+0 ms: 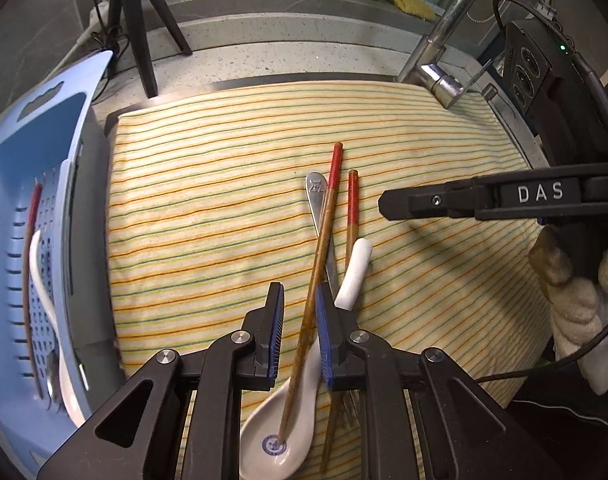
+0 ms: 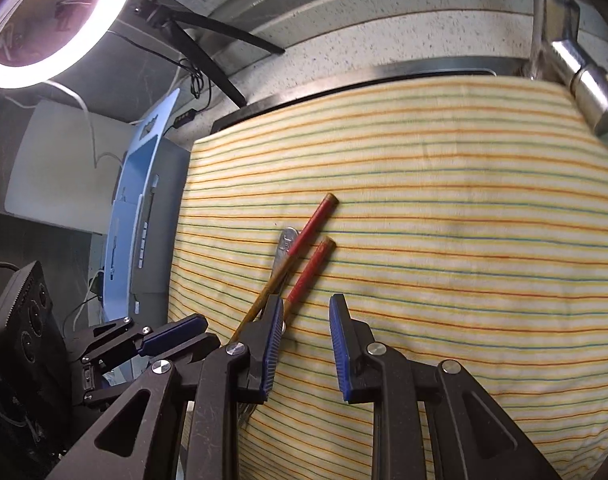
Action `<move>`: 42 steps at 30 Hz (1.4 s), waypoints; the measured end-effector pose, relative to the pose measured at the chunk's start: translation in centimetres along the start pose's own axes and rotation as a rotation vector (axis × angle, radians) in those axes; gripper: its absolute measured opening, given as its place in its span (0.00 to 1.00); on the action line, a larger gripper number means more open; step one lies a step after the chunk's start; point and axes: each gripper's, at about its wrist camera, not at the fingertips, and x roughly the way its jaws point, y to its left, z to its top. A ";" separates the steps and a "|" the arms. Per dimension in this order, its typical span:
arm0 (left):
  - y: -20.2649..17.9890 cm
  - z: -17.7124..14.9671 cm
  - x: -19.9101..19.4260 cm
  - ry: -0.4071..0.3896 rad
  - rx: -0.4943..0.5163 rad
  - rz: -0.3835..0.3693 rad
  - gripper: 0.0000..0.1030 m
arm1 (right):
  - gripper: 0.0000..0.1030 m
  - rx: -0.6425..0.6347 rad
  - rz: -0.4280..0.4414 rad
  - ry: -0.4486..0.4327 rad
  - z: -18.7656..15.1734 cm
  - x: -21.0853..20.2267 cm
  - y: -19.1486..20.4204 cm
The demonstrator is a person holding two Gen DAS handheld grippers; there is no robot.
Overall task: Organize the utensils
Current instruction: 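Grasp one red-tipped chopstick with each gripper and lift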
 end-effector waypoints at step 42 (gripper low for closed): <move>-0.2 0.8 2.8 0.024 0.105 0.083 0.05 | 0.11 0.086 -0.005 -0.015 0.1 1.6 0.2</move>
